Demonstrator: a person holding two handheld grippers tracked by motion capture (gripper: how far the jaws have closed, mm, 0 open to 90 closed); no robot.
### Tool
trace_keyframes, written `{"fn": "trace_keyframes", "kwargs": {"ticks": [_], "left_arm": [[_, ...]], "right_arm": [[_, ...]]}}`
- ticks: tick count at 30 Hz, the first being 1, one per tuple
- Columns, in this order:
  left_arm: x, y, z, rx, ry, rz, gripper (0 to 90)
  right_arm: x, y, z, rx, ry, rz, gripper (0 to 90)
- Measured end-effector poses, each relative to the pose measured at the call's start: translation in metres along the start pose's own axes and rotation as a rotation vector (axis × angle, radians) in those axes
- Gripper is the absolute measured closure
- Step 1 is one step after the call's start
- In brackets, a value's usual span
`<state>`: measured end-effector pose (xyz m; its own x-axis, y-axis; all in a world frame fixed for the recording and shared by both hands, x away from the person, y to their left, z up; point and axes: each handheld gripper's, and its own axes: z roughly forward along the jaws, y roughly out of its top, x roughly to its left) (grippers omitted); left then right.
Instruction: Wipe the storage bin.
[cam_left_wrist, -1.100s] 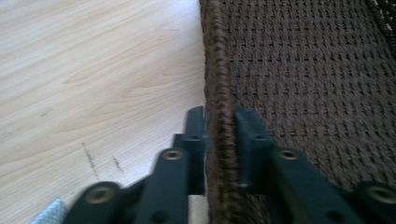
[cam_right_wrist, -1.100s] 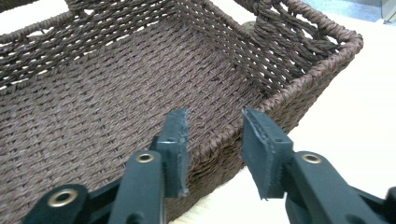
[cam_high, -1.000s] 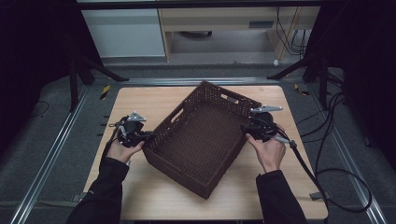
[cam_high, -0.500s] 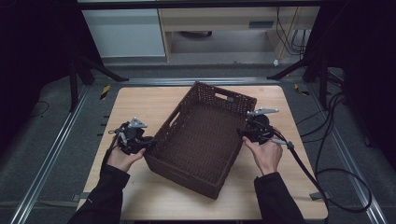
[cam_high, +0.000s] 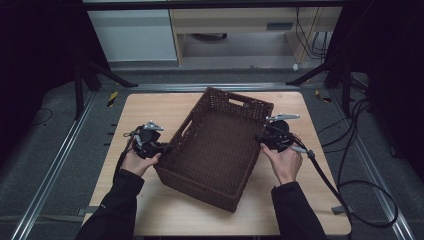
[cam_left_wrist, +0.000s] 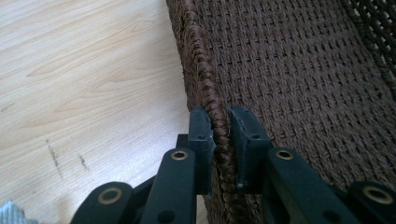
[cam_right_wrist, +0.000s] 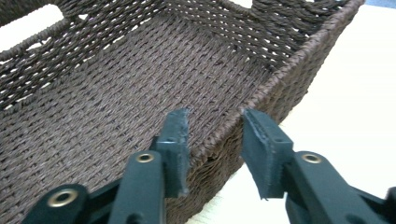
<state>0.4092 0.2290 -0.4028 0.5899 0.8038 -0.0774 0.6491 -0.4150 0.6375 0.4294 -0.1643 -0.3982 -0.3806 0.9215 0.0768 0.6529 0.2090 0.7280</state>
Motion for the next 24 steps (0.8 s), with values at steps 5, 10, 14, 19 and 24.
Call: {"fn": "trace_keyframes", "kwargs": {"ticks": [5, 10, 14, 19, 24], "left_arm": [[-0.009, -0.008, -0.005, -0.005, -0.001, -0.011, 76.9], [-0.017, -0.013, -0.009, -0.006, 0.005, -0.007, 75.0], [-0.015, -0.008, -0.008, -0.023, 0.009, 0.005, 69.2], [-0.007, 0.002, 0.0, -0.02, 0.01, 0.017, 63.7], [-0.003, 0.006, 0.013, -0.015, -0.012, 0.027, 63.4]], "right_arm": [[0.003, -0.002, -0.006, -0.012, 0.011, -0.01, 54.9], [0.007, -0.005, -0.008, -0.001, 0.02, -0.021, 53.8], [0.008, -0.006, -0.004, 0.014, 0.013, -0.025, 54.0], [0.009, -0.006, 0.003, 0.014, 0.014, -0.026, 57.0], [0.007, -0.005, 0.003, 0.014, 0.018, -0.02, 58.7]]}}
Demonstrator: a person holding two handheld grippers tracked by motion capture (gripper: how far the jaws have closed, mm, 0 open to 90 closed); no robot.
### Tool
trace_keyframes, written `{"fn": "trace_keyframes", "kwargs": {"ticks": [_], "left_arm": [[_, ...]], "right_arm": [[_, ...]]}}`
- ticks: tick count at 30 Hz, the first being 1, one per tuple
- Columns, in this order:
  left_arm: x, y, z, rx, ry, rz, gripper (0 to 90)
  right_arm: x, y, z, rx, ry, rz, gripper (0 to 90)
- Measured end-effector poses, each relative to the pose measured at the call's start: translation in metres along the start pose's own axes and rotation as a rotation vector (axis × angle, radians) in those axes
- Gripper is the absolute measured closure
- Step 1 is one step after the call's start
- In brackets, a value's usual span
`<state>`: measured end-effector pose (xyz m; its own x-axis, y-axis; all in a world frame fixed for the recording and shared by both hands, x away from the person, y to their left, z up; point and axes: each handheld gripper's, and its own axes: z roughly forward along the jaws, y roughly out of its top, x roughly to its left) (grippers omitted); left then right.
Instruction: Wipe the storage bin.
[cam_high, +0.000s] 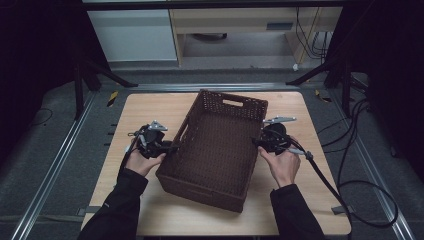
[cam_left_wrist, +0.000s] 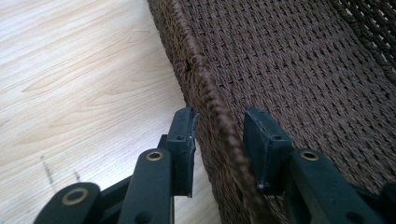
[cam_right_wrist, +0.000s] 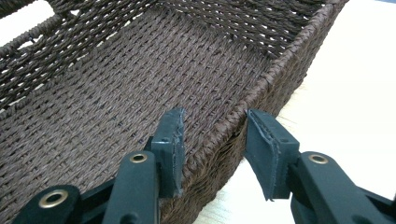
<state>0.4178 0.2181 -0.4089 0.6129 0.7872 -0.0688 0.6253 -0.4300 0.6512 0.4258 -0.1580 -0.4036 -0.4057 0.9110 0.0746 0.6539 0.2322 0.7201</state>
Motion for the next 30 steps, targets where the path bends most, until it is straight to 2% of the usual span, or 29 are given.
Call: {"fn": "trace_keyframes", "kwargs": {"ticks": [4, 11, 16, 18, 23, 26, 30], "left_arm": [[-0.001, -0.002, 0.003, 0.003, -0.026, -0.015, 71.2], [-0.013, -0.007, -0.001, 0.007, 0.015, -0.02, 74.8], [-0.026, -0.014, -0.006, 0.0, 0.04, -0.032, 73.8], [-0.028, -0.015, -0.008, 0.003, 0.041, -0.025, 72.5], [-0.02, -0.011, -0.009, -0.015, 0.027, -0.027, 63.1], [-0.014, -0.007, -0.006, -0.027, 0.017, -0.018, 60.6], [-0.009, -0.004, 0.003, -0.014, -0.006, -0.022, 60.6]], "right_arm": [[-0.001, 0.001, -0.002, -0.004, 0.004, -0.003, 56.8], [0.001, -0.001, -0.013, -0.007, 0.017, -0.007, 53.4], [0.005, -0.004, -0.012, 0.008, 0.03, -0.012, 52.7], [0.005, -0.005, -0.011, 0.015, 0.031, -0.017, 52.8], [0.006, -0.007, -0.006, 0.032, 0.027, -0.017, 53.7], [0.007, -0.008, -0.002, 0.042, 0.025, -0.014, 54.0], [0.009, -0.009, 0.005, 0.046, 0.026, -0.007, 54.5]]}}
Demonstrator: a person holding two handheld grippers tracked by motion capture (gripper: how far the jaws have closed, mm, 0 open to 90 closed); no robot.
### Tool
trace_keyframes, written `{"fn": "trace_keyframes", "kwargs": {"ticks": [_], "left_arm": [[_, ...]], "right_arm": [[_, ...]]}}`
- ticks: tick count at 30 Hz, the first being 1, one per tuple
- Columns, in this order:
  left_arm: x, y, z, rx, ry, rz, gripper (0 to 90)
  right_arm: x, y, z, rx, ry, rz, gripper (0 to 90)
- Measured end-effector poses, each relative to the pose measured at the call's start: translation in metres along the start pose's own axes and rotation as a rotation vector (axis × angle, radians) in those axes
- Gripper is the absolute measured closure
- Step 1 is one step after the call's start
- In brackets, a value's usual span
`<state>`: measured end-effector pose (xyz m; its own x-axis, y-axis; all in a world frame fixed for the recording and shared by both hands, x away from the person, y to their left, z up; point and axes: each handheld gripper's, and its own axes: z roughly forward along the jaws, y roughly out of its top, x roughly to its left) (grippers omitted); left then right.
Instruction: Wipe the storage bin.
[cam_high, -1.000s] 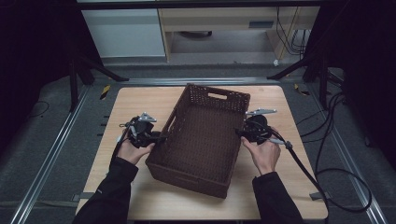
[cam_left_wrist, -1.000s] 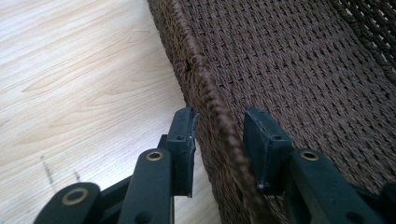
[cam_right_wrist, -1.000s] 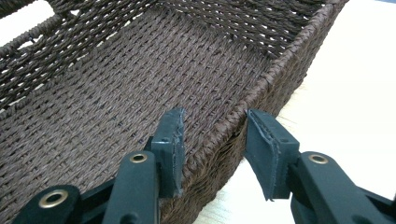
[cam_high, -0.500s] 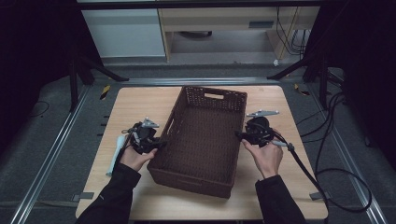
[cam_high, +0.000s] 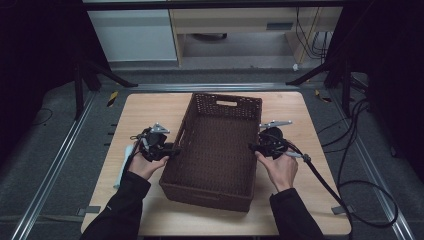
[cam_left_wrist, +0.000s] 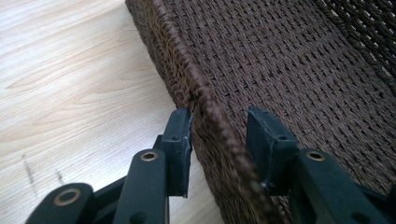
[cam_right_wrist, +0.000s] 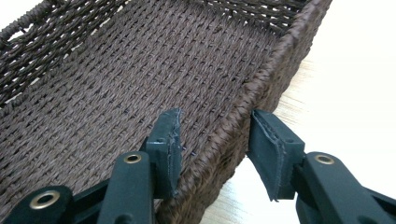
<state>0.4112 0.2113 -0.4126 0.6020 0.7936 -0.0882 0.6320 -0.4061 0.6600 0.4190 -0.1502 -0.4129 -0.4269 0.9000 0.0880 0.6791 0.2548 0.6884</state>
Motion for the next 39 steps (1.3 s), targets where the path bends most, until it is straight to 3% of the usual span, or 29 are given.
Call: {"fn": "trace_keyframes", "kwargs": {"ticks": [6, 12, 14, 22, 28, 39], "left_arm": [[-0.008, -0.004, 0.001, 0.007, 0.036, -0.008, 66.8], [-0.025, -0.011, -0.004, 0.016, 0.052, 0.011, 63.0], [-0.028, -0.013, -0.005, 0.011, 0.055, 0.0, 62.1], [-0.034, -0.015, -0.005, 0.008, 0.068, -0.01, 62.2], [-0.038, -0.014, -0.004, 0.002, 0.062, -0.025, 62.0], [-0.041, -0.01, 0.002, -0.012, 0.06, -0.037, 61.6]], "right_arm": [[0.001, 0.0, 0.005, 0.0, -0.013, -0.003, 59.5], [-0.002, 0.002, 0.01, -0.002, -0.032, -0.01, 66.0], [-0.003, 0.003, 0.011, 0.001, -0.036, -0.007, 66.3], [-0.002, 0.002, 0.003, 0.0, -0.028, -0.011, 62.9], [-0.008, -0.006, 0.009, 0.011, -0.013, 0.022, 62.4], [-0.015, -0.003, 0.009, 0.034, -0.035, 0.022, 65.5]]}}
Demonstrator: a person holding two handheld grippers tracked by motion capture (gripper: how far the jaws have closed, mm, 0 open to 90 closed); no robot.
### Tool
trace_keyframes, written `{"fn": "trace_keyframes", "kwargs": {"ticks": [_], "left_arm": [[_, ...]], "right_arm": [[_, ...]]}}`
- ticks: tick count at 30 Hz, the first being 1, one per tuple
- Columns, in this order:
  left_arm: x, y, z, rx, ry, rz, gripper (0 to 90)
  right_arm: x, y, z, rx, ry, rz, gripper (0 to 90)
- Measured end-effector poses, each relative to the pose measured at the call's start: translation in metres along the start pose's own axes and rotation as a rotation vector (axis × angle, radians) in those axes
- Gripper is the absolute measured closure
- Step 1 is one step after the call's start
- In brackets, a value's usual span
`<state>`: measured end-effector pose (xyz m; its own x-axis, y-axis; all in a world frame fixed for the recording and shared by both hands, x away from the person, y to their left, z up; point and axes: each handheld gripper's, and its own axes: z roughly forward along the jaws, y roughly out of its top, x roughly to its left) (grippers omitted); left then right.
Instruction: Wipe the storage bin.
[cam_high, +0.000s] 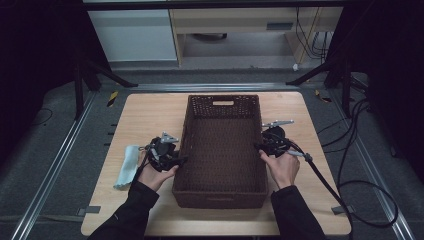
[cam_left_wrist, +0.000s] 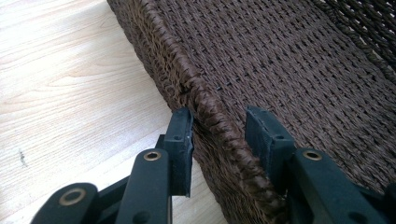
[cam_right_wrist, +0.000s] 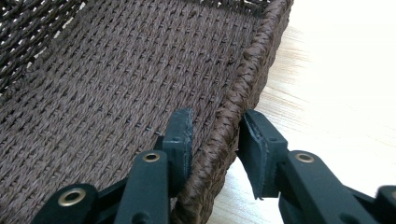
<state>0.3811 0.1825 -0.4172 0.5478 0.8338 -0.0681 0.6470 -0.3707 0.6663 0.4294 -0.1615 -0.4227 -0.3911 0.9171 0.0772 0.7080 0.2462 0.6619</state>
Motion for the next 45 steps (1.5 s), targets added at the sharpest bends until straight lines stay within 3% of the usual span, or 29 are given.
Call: {"fn": "trace_keyframes", "kwargs": {"ticks": [5, 9, 15, 22, 31, 38, 42, 45], "left_arm": [[0.002, 0.001, -0.001, 0.0, -0.037, -0.007, 57.4], [0.002, 0.003, -0.003, 0.001, -0.043, -0.001, 53.3], [0.007, 0.009, -0.025, -0.095, -0.036, -0.016, 49.1], [0.025, 0.006, -0.038, -0.126, -0.015, -0.04, 47.5], [0.054, -0.016, -0.044, -0.1, 0.054, -0.067, 46.5], [0.081, -0.032, -0.054, -0.084, 0.11, -0.116, 45.3], [0.098, -0.04, -0.058, -0.077, 0.172, -0.121, 43.6], [0.111, -0.048, -0.06, -0.063, 0.207, -0.153, 43.4]], "right_arm": [[0.001, 0.0, 0.0, -0.007, -0.019, -0.003, 67.8], [0.002, 0.0, -0.002, -0.011, -0.036, -0.006, 69.5], [0.003, 0.0, -0.004, -0.008, -0.048, -0.003, 71.4], [0.003, 0.0, -0.004, -0.002, -0.051, 0.004, 71.9], [0.0, -0.002, -0.008, 0.014, -0.063, -0.007, 72.4], [-0.001, -0.006, -0.011, 0.013, -0.068, -0.011, 71.9], [-0.004, -0.008, -0.011, -0.007, -0.043, 0.006, 69.9], [-0.005, -0.008, -0.011, -0.01, -0.037, -0.004, 67.2]]}}
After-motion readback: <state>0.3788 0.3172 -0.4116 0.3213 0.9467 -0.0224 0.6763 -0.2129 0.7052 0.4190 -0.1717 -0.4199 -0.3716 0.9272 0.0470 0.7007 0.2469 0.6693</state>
